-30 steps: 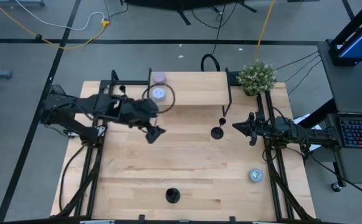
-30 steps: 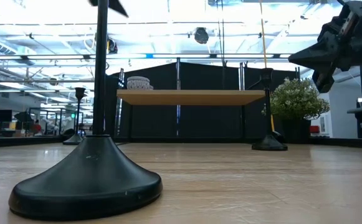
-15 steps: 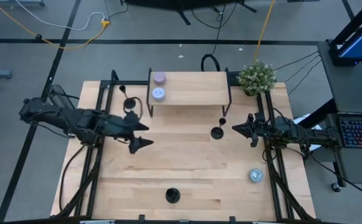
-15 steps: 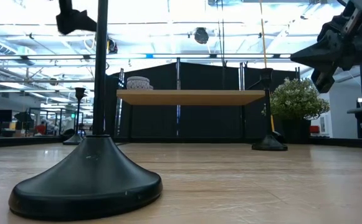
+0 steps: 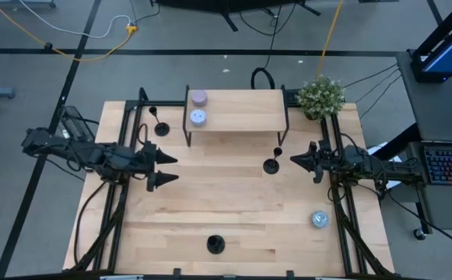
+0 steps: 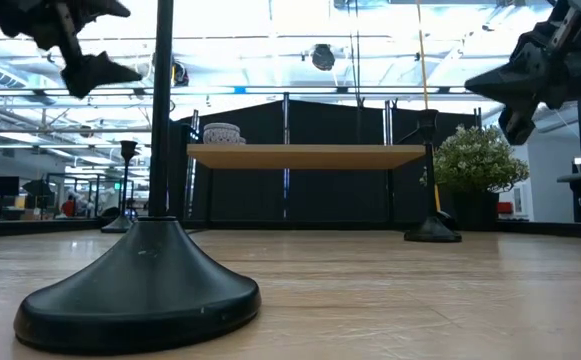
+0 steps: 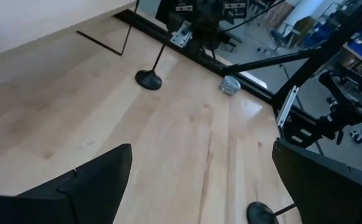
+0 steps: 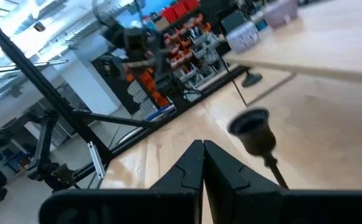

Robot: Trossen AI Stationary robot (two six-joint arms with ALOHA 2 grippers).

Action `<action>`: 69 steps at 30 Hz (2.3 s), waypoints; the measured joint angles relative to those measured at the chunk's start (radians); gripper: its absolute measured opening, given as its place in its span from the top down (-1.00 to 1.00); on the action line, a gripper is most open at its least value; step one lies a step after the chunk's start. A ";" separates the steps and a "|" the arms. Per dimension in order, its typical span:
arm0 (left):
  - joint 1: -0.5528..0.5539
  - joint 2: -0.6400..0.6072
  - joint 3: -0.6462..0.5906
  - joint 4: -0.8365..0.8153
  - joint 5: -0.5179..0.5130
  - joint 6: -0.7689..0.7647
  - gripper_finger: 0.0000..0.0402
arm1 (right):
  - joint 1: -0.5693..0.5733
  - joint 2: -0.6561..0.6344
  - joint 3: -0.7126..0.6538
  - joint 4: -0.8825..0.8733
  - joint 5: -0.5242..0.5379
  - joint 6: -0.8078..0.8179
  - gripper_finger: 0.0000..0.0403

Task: Pick & Place candle stick holders
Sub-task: Put the blue patterned scented candle on the shelf

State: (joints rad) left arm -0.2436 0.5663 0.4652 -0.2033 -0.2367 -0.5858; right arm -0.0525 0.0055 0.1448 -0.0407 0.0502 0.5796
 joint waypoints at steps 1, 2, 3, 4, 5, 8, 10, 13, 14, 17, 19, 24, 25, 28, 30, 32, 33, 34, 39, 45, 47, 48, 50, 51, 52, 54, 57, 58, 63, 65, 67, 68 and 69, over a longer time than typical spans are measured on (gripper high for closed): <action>0.000 -0.024 -0.021 -0.001 0.000 0.000 -0.97 | 0.000 0.000 0.000 0.027 -0.001 -0.014 1.00; 0.000 -0.046 -0.039 -0.002 0.000 -0.003 -0.97 | 0.000 0.000 0.002 0.054 -0.002 -0.027 1.00; 0.000 -0.067 -0.056 0.000 -0.001 -0.008 -0.97 | 0.000 0.000 0.009 0.071 -0.003 -0.042 1.00; 0.000 -0.090 -0.072 0.000 0.000 -0.011 -0.97 | 0.001 0.001 0.019 0.082 -0.004 -0.055 1.00; 0.000 -0.112 -0.085 -0.003 0.000 -0.011 -0.97 | 0.003 0.005 0.034 0.081 -0.007 -0.069 1.00; 0.000 -0.169 -0.114 0.000 -0.001 -0.003 -0.97 | 0.013 0.032 0.099 0.063 -0.028 -0.110 1.00; 0.000 -0.199 -0.127 -0.003 -0.001 0.007 -0.97 | 0.027 0.069 0.161 0.033 -0.030 -0.137 1.00; 0.000 -0.232 -0.135 -0.004 -0.001 0.023 -0.97 | 0.054 0.145 0.282 -0.074 -0.050 -0.171 1.00; 0.000 -0.240 -0.137 -0.006 -0.001 0.024 -0.97 | 0.063 0.175 0.325 -0.126 -0.056 -0.172 1.00; 0.000 -0.251 -0.137 -0.003 -0.001 0.024 -0.97 | 0.091 0.288 0.467 -0.330 -0.072 -0.149 1.00; 0.001 -0.253 -0.137 -0.004 -0.001 0.024 -0.97 | 0.112 0.372 0.557 -0.471 -0.083 -0.118 1.00; 0.001 -0.253 -0.137 -0.005 -0.014 0.027 -0.97 | 0.169 0.577 0.735 -0.752 -0.172 -0.003 1.00; 0.001 -0.253 -0.137 -0.005 -0.022 0.027 -0.97 | 0.183 0.615 0.763 -0.800 -0.195 0.027 1.00; 0.001 -0.253 -0.137 -0.005 -0.040 0.034 -0.97 | 0.226 0.715 0.825 -0.959 -0.268 0.133 1.00; 0.001 -0.253 -0.137 -0.006 -0.045 0.039 -0.97 | 0.263 0.766 0.849 -1.032 -0.312 0.209 1.00; 0.001 -0.253 -0.137 -0.009 -0.045 0.041 -0.97 | 0.306 0.799 0.859 -1.085 -0.339 0.295 1.00; 0.001 -0.253 -0.137 -0.011 -0.045 0.042 -0.97 | 0.328 0.807 0.861 -1.096 -0.344 0.340 1.00; 0.001 -0.253 -0.137 -0.012 -0.045 0.042 -0.97 | 0.355 0.813 0.861 -1.102 -0.344 0.386 1.00; 0.001 -0.253 -0.137 -0.012 -0.045 0.041 -0.97 | 0.476 0.818 0.862 -1.171 -0.329 0.697 1.00; 0.001 -0.253 -0.137 -0.020 -0.046 0.041 -0.97 | 0.582 0.815 0.862 -1.207 -0.288 0.976 1.00; 0.001 -0.253 -0.137 -0.020 -0.046 0.040 -0.97 | 0.608 0.816 0.860 -1.204 -0.289 0.995 1.00; 0.001 -0.253 -0.137 -0.021 -0.046 0.039 -0.97 | 0.619 0.815 0.858 -1.204 -0.289 0.994 1.00; 0.001 -0.253 -0.137 -0.027 -0.046 0.034 -0.97 | 0.638 0.816 0.854 -1.202 -0.290 0.973 1.00; 0.001 -0.253 -0.137 -0.029 -0.046 0.031 -0.97 | 0.646 0.816 0.851 -1.198 -0.289 0.960 1.00; 0.001 -0.253 -0.137 -0.031 -0.046 0.029 -0.97 | 0.651 0.816 0.846 -1.197 -0.290 0.957 1.00; 0.001 -0.253 -0.137 -0.032 -0.047 0.025 -0.97 | 0.658 0.816 0.832 -1.198 -0.291 0.968 1.00; 0.001 -0.253 -0.137 -0.032 -0.047 0.024 -0.97 | 0.663 0.816 0.803 -1.198 -0.318 0.997 1.00; 0.001 -0.253 -0.137 -0.032 -0.052 0.024 -0.97 | 0.663 0.816 0.794 -1.198 -0.337 1.004 1.00; 0.001 -0.253 -0.137 -0.031 -0.054 0.023 -0.97 | 0.663 0.816 0.748 -1.198 -0.395 1.010 0.94; 0.001 -0.253 -0.137 -0.032 -0.054 0.021 -0.97 | 0.663 0.816 0.737 -1.193 -0.396 1.009 0.89; 0.001 -0.253 -0.137 -0.030 -0.055 0.019 -0.97 | 0.663 0.816 0.730 -1.181 -0.395 1.006 0.84; 0.001 -0.253 -0.137 -0.029 -0.055 0.019 -0.97 | 0.663 0.816 0.729 -1.174 -0.395 1.003 0.81; 0.001 -0.253 -0.137 -0.027 -0.055 0.019 -0.97 | 0.663 0.816 0.729 -1.167 -0.394 0.996 0.78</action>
State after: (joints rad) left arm -0.2428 0.3138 0.3286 -0.2301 -0.2913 -0.5671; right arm 0.6106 0.8215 0.8738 -1.2076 -0.3438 1.5757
